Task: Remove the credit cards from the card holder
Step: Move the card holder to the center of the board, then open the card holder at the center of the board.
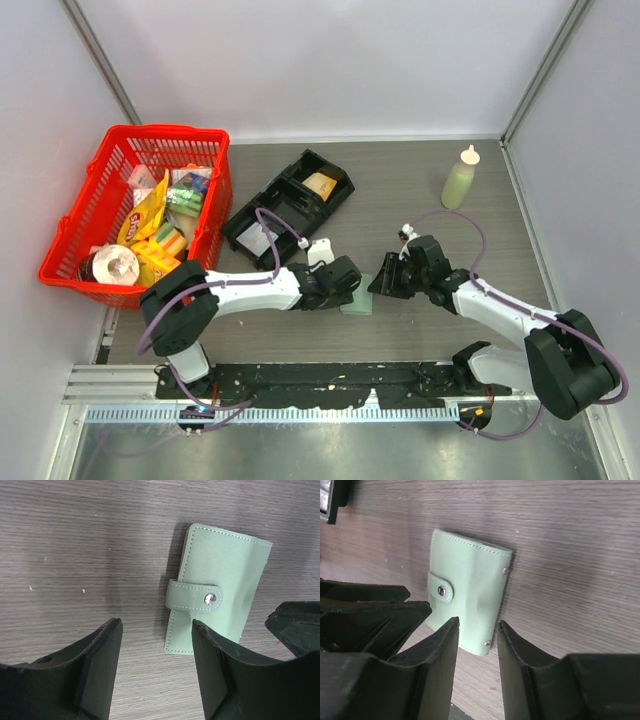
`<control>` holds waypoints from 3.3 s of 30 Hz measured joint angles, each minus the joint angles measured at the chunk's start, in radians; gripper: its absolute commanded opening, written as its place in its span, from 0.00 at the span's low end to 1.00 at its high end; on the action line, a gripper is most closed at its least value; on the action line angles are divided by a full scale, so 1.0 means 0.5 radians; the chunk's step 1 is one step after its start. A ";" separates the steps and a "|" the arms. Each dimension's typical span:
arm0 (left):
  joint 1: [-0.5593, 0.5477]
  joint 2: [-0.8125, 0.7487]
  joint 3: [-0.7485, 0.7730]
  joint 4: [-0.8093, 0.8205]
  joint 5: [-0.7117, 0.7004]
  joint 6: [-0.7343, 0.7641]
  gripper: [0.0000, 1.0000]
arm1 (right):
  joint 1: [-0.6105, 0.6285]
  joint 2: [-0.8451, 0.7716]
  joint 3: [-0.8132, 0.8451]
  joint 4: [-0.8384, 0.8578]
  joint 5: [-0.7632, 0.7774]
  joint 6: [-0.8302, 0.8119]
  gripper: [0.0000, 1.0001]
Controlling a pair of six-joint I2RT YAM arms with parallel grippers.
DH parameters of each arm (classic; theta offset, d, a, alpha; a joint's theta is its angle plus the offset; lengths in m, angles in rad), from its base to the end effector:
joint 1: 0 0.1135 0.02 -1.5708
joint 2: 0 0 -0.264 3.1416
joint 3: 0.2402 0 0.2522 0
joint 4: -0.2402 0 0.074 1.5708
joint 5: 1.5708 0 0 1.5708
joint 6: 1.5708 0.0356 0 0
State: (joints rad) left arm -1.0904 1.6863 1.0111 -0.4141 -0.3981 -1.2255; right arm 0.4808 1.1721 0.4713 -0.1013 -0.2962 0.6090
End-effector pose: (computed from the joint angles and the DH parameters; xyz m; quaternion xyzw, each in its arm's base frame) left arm 0.1641 -0.2850 0.1748 -0.1113 0.9466 -0.1370 0.2697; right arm 0.1890 0.1103 0.1670 0.0035 0.9186 0.3092 0.2462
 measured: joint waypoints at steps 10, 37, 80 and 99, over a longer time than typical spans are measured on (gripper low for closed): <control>0.022 0.075 0.005 0.066 0.102 -0.005 0.45 | -0.012 0.204 -0.051 0.114 0.011 0.085 0.44; 0.128 0.037 -0.119 0.294 0.316 -0.208 0.30 | -0.060 0.496 -0.044 0.543 -0.188 0.088 0.01; -0.057 0.613 0.862 -0.575 -0.139 0.387 0.18 | -0.027 0.455 -0.091 0.599 -0.147 0.092 0.01; 0.020 0.042 0.221 -0.318 -0.094 0.293 0.00 | -0.010 0.359 -0.073 0.417 -0.066 0.057 0.14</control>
State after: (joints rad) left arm -1.0805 1.7073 1.1217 -0.5732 -0.4450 -1.0790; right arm 0.4759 1.3518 0.4347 0.1070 -0.3290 0.6376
